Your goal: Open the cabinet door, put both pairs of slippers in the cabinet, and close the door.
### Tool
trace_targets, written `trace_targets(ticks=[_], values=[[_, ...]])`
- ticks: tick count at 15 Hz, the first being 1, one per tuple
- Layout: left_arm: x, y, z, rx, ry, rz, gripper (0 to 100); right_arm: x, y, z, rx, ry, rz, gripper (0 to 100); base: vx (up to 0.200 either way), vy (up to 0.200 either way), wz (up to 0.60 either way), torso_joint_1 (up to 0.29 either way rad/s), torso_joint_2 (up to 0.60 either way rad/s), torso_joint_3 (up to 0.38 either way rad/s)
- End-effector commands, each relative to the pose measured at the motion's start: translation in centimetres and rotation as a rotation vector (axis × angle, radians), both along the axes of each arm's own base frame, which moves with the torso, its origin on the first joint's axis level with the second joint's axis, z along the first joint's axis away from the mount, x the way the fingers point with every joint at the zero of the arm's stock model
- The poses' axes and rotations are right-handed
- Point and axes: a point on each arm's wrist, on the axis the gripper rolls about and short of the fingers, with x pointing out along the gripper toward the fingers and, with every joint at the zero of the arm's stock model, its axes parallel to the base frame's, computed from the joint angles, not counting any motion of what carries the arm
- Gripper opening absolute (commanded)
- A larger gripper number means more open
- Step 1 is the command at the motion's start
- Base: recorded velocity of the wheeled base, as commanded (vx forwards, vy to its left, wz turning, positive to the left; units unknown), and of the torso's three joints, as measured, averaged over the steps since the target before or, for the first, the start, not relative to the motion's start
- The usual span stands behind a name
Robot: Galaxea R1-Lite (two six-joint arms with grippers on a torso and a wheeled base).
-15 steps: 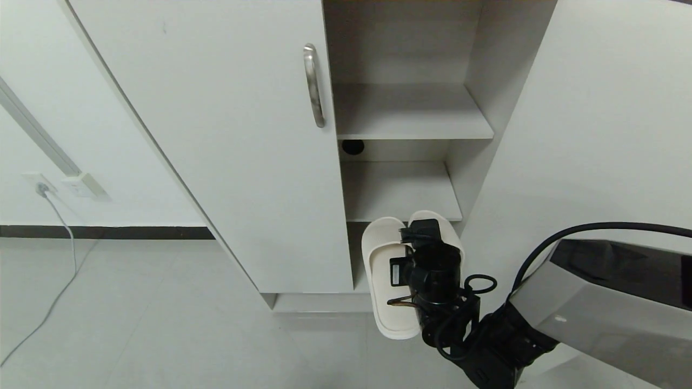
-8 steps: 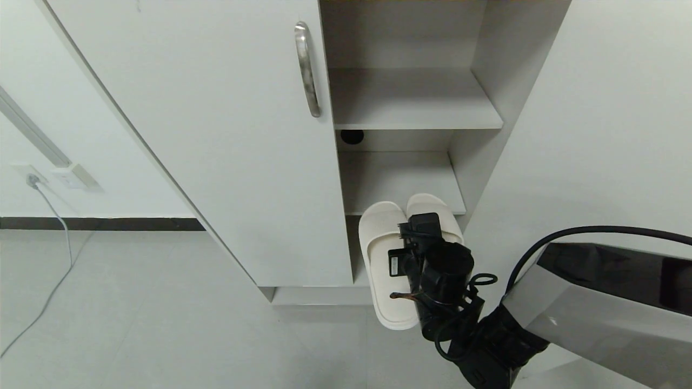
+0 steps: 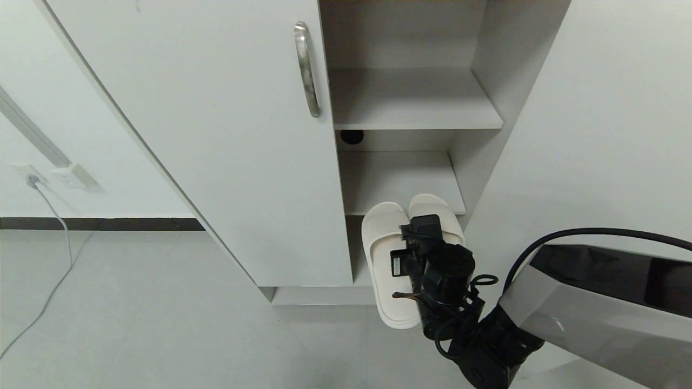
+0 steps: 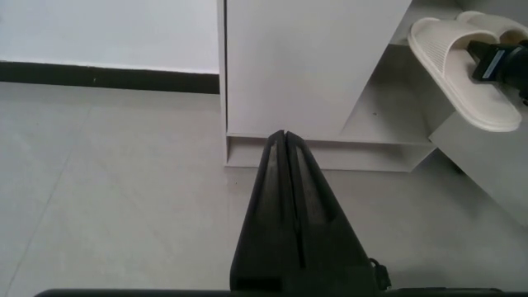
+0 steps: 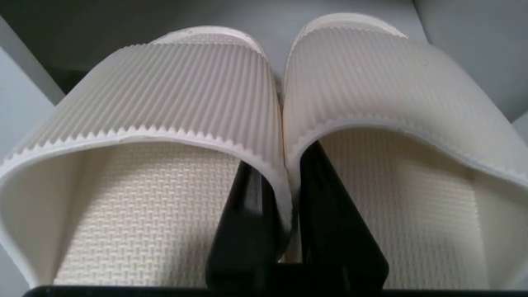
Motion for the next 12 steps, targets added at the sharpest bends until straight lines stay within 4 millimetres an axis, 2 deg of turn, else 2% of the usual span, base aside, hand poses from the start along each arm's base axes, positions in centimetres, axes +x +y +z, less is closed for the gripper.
trace_targets(ticks=[1, 2, 9, 12], values=[[0.00, 0.00, 0.02, 0.000, 0.000, -0.002, 0, 0.04, 0.05, -0.27, -0.003, 0.003, 0.001, 0, 0.000, 0.000, 0.00, 0.000, 0.00, 0.000], [0.00, 0.00, 0.02, 0.000, 0.000, 0.000, 0, 0.10, 0.02, -0.24, -0.002, 0.002, -0.001, 0, 0.000, 0.000, 0.00, 0.000, 0.00, 0.000], [0.00, 0.00, 0.02, 0.000, 0.000, 0.000, 0, 0.15, 0.09, -0.21, -0.007, 0.004, 0.006, 0, 0.200, 0.000, 0.00, 0.004, 0.00, -0.002], [0.01, 0.00, 0.00, -0.003, 0.000, 0.001, 0, 0.95, 0.07, -0.51, 0.002, -0.001, -0.002, 0, 0.000, 0.000, 0.00, 0.000, 0.00, 0.000]])
